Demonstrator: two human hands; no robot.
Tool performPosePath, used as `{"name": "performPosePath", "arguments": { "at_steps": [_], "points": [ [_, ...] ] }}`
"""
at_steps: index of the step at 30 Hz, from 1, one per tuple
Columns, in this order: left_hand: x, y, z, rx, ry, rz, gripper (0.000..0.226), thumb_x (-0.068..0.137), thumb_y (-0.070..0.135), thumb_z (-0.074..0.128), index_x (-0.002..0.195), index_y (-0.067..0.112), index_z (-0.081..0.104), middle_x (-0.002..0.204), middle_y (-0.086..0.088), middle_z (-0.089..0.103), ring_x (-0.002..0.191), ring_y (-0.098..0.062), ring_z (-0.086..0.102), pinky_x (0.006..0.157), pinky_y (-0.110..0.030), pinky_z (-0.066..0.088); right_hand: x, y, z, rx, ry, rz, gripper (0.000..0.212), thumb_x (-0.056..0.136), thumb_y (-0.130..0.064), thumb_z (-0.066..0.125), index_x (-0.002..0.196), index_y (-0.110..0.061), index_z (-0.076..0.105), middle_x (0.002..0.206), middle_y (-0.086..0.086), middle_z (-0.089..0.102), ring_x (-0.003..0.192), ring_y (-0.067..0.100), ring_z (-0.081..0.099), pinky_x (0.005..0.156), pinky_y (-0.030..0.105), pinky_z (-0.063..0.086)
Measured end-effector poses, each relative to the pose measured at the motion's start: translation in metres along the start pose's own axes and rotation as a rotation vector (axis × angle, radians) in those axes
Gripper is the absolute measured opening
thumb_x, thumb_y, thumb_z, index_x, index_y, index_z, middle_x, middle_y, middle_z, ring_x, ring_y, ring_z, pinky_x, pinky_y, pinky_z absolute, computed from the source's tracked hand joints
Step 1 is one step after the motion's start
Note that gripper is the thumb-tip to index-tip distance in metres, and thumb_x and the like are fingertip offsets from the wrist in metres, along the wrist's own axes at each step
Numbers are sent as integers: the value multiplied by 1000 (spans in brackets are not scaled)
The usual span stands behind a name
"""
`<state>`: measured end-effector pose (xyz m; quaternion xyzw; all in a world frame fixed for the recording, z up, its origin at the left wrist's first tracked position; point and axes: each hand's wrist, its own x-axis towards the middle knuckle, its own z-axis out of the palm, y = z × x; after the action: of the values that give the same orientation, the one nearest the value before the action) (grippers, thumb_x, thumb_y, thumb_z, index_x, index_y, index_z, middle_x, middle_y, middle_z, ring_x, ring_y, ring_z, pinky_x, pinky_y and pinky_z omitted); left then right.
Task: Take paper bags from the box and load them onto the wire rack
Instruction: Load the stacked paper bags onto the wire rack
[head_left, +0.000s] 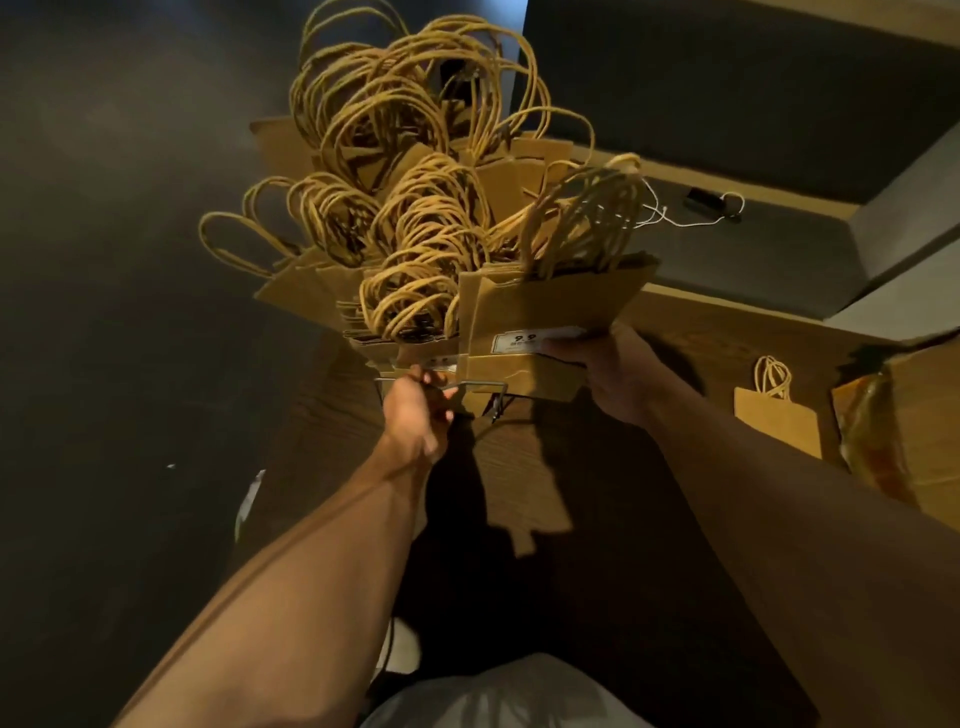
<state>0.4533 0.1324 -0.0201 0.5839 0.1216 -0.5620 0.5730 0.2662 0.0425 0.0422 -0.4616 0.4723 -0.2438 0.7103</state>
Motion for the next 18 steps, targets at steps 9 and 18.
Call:
{"name": "performPosePath", "arguments": {
  "at_steps": [9, 18],
  "points": [
    [-5, 10, -12, 178, -18, -36, 28, 94, 33, 56, 100, 9, 69, 101, -8, 68, 92, -23, 61, 75, -27, 45, -1, 17, 20, -197, -42, -83, 24, 92, -5, 61, 115, -9, 65, 116, 17, 66, 107, 34, 63, 86, 46, 56],
    [-6, 5, -26, 192, -111, 0, 17, 101, 24, 49, 102, 15, 63, 97, -2, 66, 87, -14, 59, 67, -28, 44, 6, 46, 35, -109, -32, -152, 52, 82, -13, 70, 131, -4, 55, 130, 17, 60, 120, 33, 58, 95, 50, 51]
  ]
}}
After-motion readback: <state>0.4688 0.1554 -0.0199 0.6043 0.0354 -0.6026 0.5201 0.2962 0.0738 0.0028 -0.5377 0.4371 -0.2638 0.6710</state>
